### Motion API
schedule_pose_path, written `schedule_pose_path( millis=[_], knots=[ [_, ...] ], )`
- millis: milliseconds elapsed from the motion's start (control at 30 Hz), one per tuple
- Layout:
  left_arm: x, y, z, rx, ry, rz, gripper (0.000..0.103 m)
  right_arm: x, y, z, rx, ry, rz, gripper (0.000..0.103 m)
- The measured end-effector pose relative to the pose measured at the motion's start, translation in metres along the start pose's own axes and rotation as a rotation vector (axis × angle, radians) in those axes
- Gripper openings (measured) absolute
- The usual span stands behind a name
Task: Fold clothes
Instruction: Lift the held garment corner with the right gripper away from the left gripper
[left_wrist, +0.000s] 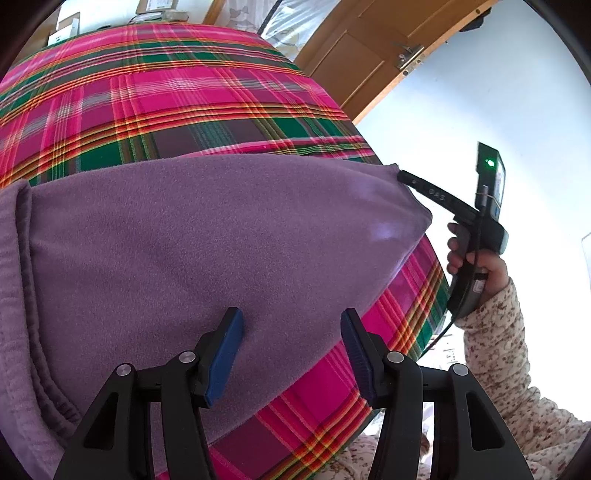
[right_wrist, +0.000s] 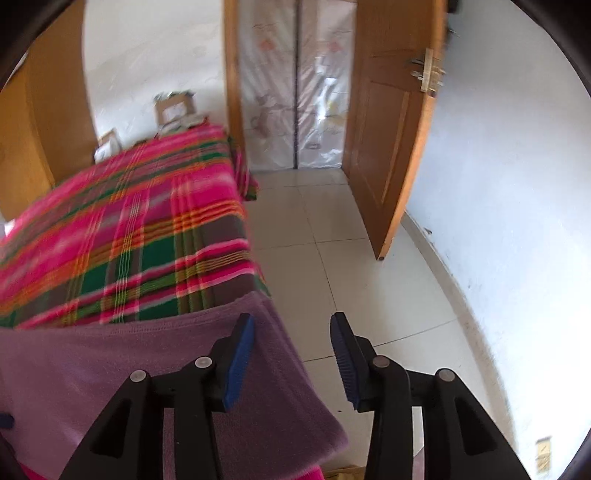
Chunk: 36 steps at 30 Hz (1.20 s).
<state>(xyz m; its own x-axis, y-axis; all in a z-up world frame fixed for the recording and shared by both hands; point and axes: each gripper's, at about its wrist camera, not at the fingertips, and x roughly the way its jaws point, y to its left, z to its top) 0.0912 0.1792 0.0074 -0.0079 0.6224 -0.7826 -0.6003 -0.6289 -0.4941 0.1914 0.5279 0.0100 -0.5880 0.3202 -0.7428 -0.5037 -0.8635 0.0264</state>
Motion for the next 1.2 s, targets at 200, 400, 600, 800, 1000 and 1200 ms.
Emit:
schedule_pose_path(
  millis=[200,400,600,800,1000,1200],
  knots=[
    [0.0,-0.001,-0.001,-0.002,0.004,0.002,0.057,-0.017,-0.046,-0.009,0.223,-0.005,0.138,0.043],
    [0.0,-0.002,-0.001,-0.004,0.008,0.006,0.057,-0.009,-0.088,-0.038,0.467,0.043,0.337,0.048],
    [0.0,-0.003,-0.002,-0.005,0.013,0.012,0.057,0.0,-0.104,-0.069,0.654,0.055,0.473,0.052],
    [0.001,-0.006,-0.003,-0.005,0.013,0.021,0.057,0.01,-0.106,-0.08,0.74,0.099,0.578,0.054],
    [0.002,-0.007,-0.003,-0.003,0.015,0.028,0.057,0.025,-0.1,-0.084,0.793,0.14,0.635,0.054],
    [0.006,-0.011,0.0,0.004,0.022,0.034,0.057,0.019,-0.097,-0.079,0.793,0.099,0.576,0.023]
  ],
)
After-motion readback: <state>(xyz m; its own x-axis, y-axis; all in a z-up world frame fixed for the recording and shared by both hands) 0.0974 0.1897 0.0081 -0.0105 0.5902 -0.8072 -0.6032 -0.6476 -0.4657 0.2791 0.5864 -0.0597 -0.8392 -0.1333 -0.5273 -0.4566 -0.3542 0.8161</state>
